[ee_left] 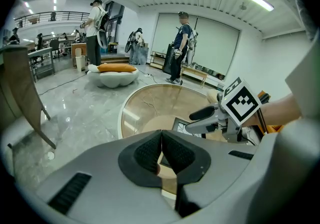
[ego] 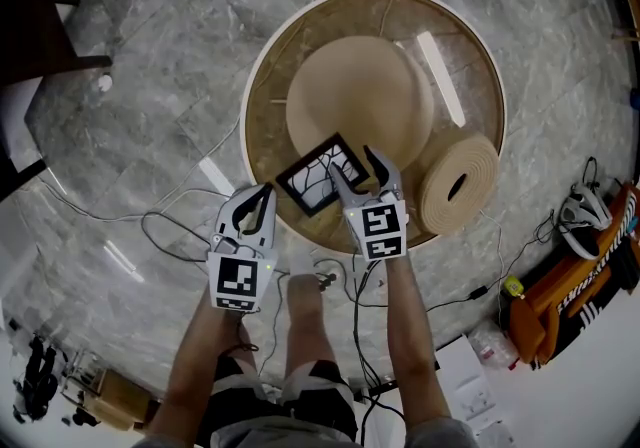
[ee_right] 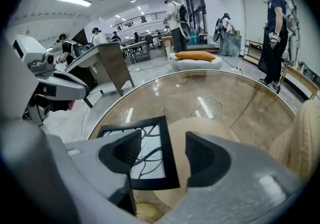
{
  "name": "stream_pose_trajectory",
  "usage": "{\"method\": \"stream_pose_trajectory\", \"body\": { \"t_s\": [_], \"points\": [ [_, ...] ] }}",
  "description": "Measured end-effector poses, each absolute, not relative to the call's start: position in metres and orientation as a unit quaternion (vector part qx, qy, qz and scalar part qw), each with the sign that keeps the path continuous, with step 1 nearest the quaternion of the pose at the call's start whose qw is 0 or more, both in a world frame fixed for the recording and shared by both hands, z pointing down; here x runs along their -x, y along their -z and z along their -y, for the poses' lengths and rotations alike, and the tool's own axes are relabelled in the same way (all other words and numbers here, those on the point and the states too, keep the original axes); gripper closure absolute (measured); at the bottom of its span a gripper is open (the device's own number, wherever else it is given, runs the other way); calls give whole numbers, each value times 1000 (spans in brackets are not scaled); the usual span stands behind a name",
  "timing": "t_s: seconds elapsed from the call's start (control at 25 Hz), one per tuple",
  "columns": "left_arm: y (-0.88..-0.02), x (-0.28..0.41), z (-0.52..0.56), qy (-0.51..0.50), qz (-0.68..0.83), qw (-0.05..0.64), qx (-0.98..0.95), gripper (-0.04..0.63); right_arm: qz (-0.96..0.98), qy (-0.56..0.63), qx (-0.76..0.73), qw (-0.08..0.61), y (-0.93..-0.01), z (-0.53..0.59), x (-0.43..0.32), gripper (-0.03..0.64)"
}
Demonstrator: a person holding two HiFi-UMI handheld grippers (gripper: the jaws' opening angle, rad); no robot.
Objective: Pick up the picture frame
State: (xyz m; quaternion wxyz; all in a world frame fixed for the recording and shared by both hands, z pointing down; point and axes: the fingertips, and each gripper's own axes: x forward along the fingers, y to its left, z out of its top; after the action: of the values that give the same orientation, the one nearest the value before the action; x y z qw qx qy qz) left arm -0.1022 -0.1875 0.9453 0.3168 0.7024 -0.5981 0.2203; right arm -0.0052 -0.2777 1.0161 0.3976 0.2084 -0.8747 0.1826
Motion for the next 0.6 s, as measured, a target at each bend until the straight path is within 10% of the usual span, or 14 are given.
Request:
{"method": "stream_pose_trajectory", "body": {
  "t_s": [0.6],
  "points": [
    [-950,104,185,-223,596,326,-700,575,871,-189,-188,413,-1027,272,2,422]
  ]
}}
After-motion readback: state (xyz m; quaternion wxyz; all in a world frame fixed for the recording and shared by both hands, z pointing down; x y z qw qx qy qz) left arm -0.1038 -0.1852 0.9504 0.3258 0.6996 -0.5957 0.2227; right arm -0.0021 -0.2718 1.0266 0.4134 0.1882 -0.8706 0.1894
